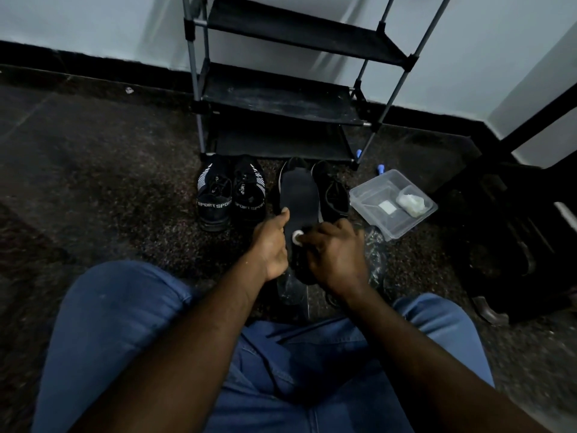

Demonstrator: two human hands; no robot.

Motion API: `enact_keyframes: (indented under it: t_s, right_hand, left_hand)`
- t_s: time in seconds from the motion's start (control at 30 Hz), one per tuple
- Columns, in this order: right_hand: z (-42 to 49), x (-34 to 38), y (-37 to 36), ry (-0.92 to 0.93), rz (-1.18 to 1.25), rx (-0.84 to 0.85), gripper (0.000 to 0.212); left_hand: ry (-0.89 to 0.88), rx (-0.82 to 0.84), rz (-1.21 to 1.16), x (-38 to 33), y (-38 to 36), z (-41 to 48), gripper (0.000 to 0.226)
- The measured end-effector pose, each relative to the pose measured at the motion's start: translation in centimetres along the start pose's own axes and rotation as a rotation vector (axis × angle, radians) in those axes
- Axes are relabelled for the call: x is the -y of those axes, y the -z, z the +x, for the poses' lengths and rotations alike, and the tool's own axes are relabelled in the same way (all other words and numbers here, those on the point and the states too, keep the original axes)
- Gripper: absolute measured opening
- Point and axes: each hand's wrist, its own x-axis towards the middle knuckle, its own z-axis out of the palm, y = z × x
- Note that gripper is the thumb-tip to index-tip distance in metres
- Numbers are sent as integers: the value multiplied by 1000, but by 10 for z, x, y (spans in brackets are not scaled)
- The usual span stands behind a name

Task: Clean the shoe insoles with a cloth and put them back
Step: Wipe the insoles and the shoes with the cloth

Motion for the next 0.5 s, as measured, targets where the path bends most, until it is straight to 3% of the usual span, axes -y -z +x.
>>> enact_keyframes:
  t_s: [0.1, 0.23, 0.33, 0.5]
  right_hand:
    - [12, -13, -3, -236, 70, -81, 17]
    - [10, -11, -6, -91, 123, -39, 24]
    - [13, -18, -4, -185, 200, -83, 15]
    - [19, -17, -3, -210, 241, -79, 18]
  left_hand:
    - [-42, 16, -12, 1, -1, 3, 43]
    - [-15, 113, 17, -5, -1, -6, 36]
    - [-15, 185, 57, -5, -4, -12, 38]
    - [-3, 277, 68, -1, -2, -16, 32]
